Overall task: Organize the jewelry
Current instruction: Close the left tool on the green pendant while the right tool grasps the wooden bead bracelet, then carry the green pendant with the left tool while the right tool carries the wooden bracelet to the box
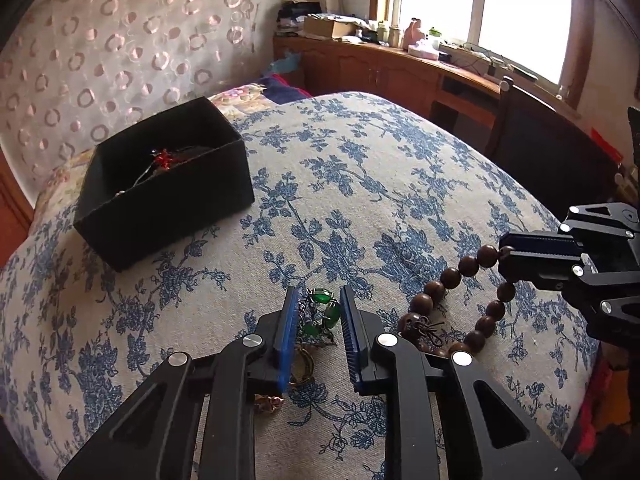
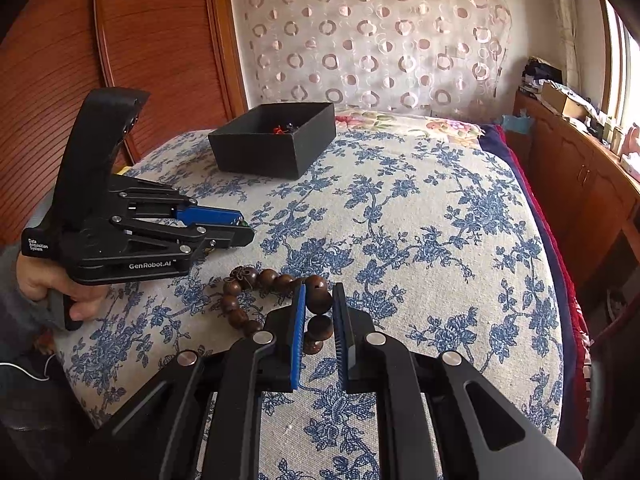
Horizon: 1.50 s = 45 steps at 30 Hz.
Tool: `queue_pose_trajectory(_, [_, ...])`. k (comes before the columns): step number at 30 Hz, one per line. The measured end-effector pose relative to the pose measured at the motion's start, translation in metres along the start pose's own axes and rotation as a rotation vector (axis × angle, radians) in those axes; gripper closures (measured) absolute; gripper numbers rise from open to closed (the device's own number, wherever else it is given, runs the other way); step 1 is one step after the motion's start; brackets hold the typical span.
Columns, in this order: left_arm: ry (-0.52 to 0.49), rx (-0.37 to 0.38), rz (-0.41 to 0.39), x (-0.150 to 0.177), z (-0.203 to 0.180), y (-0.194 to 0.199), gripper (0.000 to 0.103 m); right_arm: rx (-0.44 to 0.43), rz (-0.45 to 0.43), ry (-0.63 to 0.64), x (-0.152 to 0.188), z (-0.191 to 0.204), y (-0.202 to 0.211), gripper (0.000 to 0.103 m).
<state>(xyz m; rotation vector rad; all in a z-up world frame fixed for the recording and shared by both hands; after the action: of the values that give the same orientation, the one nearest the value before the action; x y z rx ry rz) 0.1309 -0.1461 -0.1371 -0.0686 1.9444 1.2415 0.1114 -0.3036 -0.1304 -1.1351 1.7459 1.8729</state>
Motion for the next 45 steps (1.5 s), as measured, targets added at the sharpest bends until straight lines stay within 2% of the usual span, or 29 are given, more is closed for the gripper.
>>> queue_pose_trajectory(3, [0.013,-0.002,-0.018,-0.003,0.003,0.007,0.09,0.0,-0.003,0.002,-0.002,0.001,0.001,0.088])
queue_pose_trajectory(13, [0.042,-0.013,-0.095,-0.015,0.016,0.037,0.09,0.001,-0.027,0.014,-0.016,0.003,0.004,0.088])
queue_pose_trajectory(22, [0.067,-0.019,-0.181,-0.027,0.03,0.075,0.09,-0.013,-0.086,0.043,-0.046,0.014,0.011,0.088])
queue_pose_trajectory(32, [0.085,-0.055,-0.224,-0.036,0.049,0.092,0.09,-0.033,-0.162,0.092,-0.105,0.029,0.01,0.088])
queue_pose_trajectory(45, [0.106,-0.083,-0.245,-0.06,0.083,0.093,0.09,-0.089,-0.244,0.127,-0.188,0.043,-0.018,0.088])
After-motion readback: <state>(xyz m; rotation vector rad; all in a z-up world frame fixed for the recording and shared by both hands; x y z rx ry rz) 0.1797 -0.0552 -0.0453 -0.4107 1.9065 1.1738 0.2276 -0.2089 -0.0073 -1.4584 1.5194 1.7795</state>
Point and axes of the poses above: each gripper's, at about its wrist camera, not at the fingertips, and y roughly against the way its jaws point, z to its left, x to its underside, the point moved 3 cm from there along -y, roughly the way its jaws point, and after that the axes turned 13 degrees about x, right-handed, at the moved point
